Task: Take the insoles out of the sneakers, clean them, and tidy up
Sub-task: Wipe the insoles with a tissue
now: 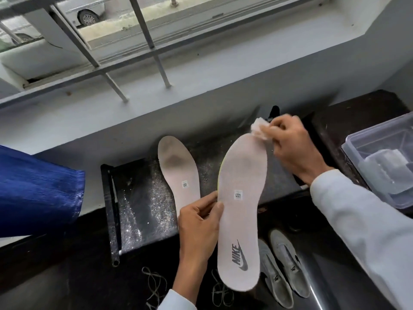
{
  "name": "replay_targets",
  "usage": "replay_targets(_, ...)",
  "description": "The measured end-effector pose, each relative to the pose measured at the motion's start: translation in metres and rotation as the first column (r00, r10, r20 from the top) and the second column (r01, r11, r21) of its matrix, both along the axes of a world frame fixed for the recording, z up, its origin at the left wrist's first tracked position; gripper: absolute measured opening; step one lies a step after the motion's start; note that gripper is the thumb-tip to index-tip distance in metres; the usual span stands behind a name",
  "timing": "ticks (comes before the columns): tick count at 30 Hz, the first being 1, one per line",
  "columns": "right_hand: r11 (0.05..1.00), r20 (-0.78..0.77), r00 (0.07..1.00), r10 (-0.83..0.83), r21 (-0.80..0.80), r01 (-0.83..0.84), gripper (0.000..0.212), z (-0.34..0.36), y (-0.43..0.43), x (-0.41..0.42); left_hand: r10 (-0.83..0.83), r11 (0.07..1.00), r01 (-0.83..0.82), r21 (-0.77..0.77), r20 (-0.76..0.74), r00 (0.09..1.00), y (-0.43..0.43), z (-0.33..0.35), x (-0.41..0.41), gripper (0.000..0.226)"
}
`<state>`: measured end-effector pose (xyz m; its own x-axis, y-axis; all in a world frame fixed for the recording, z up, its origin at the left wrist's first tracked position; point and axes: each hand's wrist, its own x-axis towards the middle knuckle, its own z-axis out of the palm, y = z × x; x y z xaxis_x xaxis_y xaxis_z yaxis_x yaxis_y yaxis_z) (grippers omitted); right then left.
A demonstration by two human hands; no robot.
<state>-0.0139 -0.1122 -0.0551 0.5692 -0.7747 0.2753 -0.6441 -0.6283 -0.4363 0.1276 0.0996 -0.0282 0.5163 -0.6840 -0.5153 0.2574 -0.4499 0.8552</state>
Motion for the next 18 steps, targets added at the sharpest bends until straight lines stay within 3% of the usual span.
replay_targets(2, 0.99, 0.09, 0.988, -0.127, -0.054, 0.132, 0.036, 0.015, 0.003, 0.001, 0.01, 1.0, -0.01, -0.012, 0.004, 1.0, 0.001, -0.001, 0.0, 0.028)
replay_targets(3, 0.992, 0.137, 0.985, -0.108, -0.058, 0.116, 0.036, 0.024, 0.015, 0.003, 0.012, 1.0, -0.012, -0.014, 0.007, 1.0, 0.001, -0.002, -0.001, 0.029)
replay_targets(5, 0.993, 0.165, 0.98, 0.114, -0.058, -0.105, 0.04, 0.04, 0.052, 0.007, 0.033, 0.999, -0.033, -0.008, 0.016, 0.999, 0.0, -0.003, 0.0, 0.028)
replay_targets(8, 0.831, -0.007, 0.831, 0.556, 0.001, -0.556, 0.041, 0.038, 0.091, 0.006, 0.042, 0.999, -0.041, -0.018, 0.025, 0.999, -0.001, -0.003, 0.001, 0.026)
replay_targets(10, 0.782, -0.094, 0.777, 0.623, 0.03, -0.623, 0.046, 0.018, 0.082, 0.004, 0.056, 0.998, -0.056, -0.024, 0.009, 0.998, 0.0, -0.002, 0.002, 0.029)
replay_targets(12, 0.851, -0.113, 0.844, 0.524, 0.037, -0.523, 0.047, -0.005, 0.055, 0.003, 0.075, 0.997, -0.075, -0.009, 0.009, 0.997, 0.002, -0.002, 0.003, 0.032)
replay_targets(15, 0.975, -0.117, 0.968, 0.22, 0.009, -0.221, 0.044, -0.02, 0.007, 0.001, 0.073, 0.997, -0.074, 0.027, 0.013, 0.997, 0.008, -0.003, 0.004, 0.032)
replay_targets(18, 0.994, 0.048, 0.994, -0.096, -0.039, 0.098, 0.031, 0.0, -0.015, -0.002, 0.115, 0.993, -0.114, 0.027, -0.016, 0.993, 0.011, -0.003, 0.006, 0.03)
